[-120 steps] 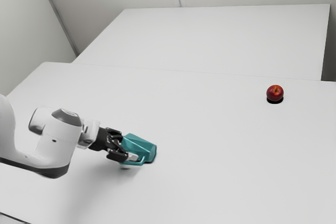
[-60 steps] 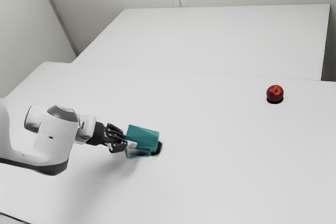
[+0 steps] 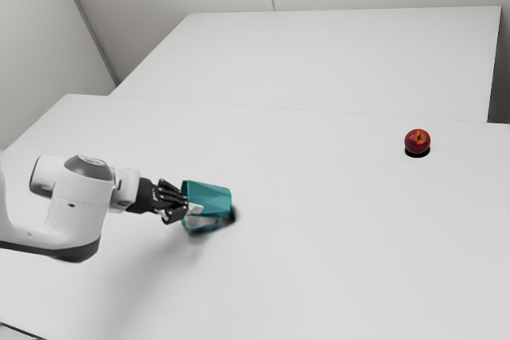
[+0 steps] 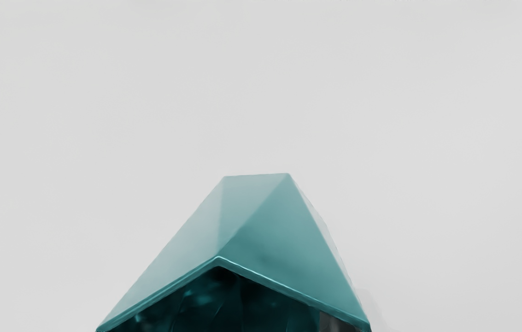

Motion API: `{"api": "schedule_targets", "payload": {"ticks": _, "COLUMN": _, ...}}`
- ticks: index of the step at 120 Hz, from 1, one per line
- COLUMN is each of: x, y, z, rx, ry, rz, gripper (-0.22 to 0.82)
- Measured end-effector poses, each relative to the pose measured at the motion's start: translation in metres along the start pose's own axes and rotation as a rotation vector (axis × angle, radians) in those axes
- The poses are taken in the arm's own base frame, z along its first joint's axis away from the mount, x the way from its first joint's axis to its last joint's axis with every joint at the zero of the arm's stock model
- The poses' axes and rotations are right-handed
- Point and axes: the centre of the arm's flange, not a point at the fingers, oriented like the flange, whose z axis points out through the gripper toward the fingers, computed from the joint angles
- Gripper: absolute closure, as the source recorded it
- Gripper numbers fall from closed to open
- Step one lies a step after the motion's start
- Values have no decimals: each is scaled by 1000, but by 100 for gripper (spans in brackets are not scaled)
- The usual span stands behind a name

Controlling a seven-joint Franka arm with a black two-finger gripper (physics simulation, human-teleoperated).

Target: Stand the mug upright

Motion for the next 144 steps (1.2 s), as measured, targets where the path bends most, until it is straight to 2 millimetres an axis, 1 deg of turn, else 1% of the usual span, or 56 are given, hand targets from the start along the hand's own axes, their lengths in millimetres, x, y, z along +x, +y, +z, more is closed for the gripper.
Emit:
{"api": "schedule_targets", "payload": {"ticks": 8, "x": 12, "y": -6, "z": -5, "rx": 18, "ry": 11, "rz": 25, "gripper": 78}}
{"api": "schedule_targets", "payload": {"ticks": 22, "x": 46, "y": -27, "z": -23, "rx": 38, "ry": -36, "rz": 165, "gripper": 79}}
{"api": "schedule_targets", "payload": {"ticks": 35, "x": 61, "y": -35, "z": -43, "rx": 40, "ry": -140, "rz": 267, "gripper": 79}}
{"api": "schedule_targets", "payload": {"ticks": 50, "x": 61, "y": -46, "z": -79, "rx": 51, "ry": -286, "rz": 279, "gripper": 79}}
{"api": "schedule_targets", "payload": {"ticks": 56, "x": 53, "y": -52, "z": -92, "rx": 61, "ry": -346, "rz": 238, "gripper": 79}}
{"api": "schedule_targets", "payload": {"ticks": 67, "x": 43, "y": -57, "z": -102, "rx": 76, "ry": -436, "rz": 146, "gripper": 79}}
{"api": "schedule_targets", "payload": {"ticks": 75, "x": 37, "y": -60, "z": -104, "rx": 92, "ry": -486, "rz": 70, "gripper": 79}}
{"api": "schedule_targets", "payload": {"ticks": 83, "x": 36, "y": -68, "z": -104, "rx": 116, "ry": -520, "rz": -14, "gripper": 79}}
{"api": "schedule_targets", "payload": {"ticks": 98, "x": 44, "y": -84, "z": -103, "rx": 167, "ry": -583, "rz": -133, "gripper": 79}}
{"api": "schedule_targets", "payload": {"ticks": 105, "x": 46, "y": -92, "z": -99, "rx": 185, "ry": -606, "rz": -192, "gripper": 79}}
{"api": "schedule_targets", "payload": {"ticks": 123, "x": 51, "y": -108, "z": -84, "rx": 226, "ry": -641, "rz": -331, "gripper": 79}}
{"api": "schedule_targets", "payload": {"ticks": 130, "x": 60, "y": -112, "z": -75, "rx": 239, "ry": -645, "rz": -362, "gripper": 79}}
{"api": "schedule_targets", "payload": {"ticks": 137, "x": 73, "y": -114, "z": -62, "rx": 246, "ry": -653, "rz": -381, "gripper": 79}}
{"api": "schedule_targets", "payload": {"ticks": 144, "x": 86, "y": -110, "z": -47, "rx": 244, "ry": -662, "rz": -391, "gripper": 79}}
